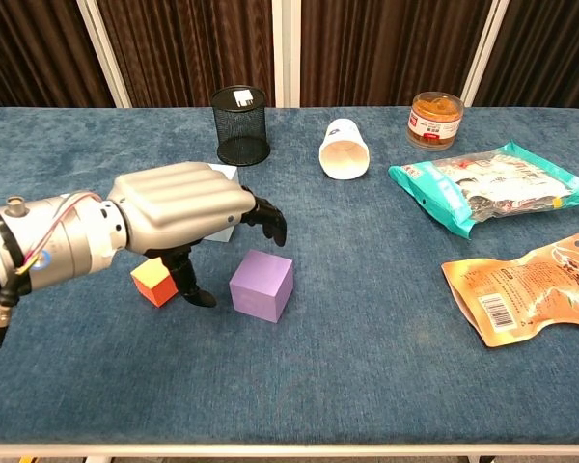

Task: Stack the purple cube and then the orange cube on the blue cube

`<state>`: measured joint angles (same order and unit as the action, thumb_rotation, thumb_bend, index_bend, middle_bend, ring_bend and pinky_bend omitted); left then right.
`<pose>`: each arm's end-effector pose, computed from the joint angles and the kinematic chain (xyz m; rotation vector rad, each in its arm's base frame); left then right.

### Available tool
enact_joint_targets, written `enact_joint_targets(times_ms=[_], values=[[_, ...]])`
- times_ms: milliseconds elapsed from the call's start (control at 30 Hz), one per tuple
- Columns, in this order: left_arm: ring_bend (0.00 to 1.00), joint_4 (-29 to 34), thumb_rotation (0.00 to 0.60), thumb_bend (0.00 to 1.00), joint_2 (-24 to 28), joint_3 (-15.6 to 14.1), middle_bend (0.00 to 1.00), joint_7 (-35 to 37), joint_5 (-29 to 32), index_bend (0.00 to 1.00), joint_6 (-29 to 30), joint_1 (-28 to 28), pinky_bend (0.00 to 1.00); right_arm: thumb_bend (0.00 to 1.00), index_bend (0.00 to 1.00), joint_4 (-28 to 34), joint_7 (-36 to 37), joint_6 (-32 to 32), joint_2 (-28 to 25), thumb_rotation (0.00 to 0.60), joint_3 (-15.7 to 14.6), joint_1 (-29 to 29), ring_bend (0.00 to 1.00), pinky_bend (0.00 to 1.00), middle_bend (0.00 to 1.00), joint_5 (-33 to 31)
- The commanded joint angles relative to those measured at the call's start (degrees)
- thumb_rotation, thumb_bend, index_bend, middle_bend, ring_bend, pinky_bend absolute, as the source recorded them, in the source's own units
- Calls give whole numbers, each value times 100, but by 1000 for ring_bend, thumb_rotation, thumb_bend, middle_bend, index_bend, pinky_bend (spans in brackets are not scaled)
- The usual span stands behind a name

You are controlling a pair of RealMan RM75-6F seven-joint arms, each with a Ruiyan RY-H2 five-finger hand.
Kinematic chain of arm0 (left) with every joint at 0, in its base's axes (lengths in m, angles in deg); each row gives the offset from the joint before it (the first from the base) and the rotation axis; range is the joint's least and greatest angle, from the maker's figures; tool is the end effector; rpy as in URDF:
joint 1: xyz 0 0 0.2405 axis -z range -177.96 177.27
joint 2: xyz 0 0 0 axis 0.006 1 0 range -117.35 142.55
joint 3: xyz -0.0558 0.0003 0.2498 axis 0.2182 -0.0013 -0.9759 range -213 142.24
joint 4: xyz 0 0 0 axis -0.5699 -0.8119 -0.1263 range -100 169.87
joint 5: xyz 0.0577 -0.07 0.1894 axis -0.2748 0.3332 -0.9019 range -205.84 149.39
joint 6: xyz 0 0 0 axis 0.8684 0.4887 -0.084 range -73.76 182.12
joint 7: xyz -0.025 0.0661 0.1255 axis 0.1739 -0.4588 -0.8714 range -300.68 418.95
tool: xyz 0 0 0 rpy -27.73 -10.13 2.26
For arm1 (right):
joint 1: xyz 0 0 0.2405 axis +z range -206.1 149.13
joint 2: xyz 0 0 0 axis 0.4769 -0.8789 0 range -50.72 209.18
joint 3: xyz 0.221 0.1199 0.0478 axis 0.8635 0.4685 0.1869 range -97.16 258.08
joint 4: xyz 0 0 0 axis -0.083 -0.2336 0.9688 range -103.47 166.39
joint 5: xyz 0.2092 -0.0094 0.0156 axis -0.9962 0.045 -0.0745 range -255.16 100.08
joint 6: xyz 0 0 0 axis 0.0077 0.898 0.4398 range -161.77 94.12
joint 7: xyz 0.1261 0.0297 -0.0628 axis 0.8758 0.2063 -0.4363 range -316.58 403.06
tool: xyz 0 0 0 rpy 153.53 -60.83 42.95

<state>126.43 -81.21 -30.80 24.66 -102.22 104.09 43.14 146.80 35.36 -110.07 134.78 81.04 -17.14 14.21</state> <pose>-0.0981 0.2718 -0.0713 -2.2876 -0.6373 -0.8810 -0.2119 -0.1873 0.1446 1.6589 -0.9879 1.0201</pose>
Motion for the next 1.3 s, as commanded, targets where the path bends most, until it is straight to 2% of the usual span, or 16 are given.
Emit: enact_joint_targets(times_ms=[33,733,933,1300], values=[[296,-24,600,157,-27,-2,386,-27,93,342,-43,49,380,294,0,1,10,-2,-6,600,7,1,0,0,76,-13],[296,-263,600,158,-288,-2,388,-147,604,375,-223,439,380,294,0,-11,105,45,-46,600,51,37,0,0,76,-116],[295,-315,600,159,-312,-3,388,-127,655,419,-213,512,380,295,0,-23,122,43,-44,600,52,37,0,0,76,-119],[296,-325,600,243,-321,-17,399,-134,770,484,-133,582,380,295,0,-22,113,43,-34,600,47,38,0,0,77,-110]])
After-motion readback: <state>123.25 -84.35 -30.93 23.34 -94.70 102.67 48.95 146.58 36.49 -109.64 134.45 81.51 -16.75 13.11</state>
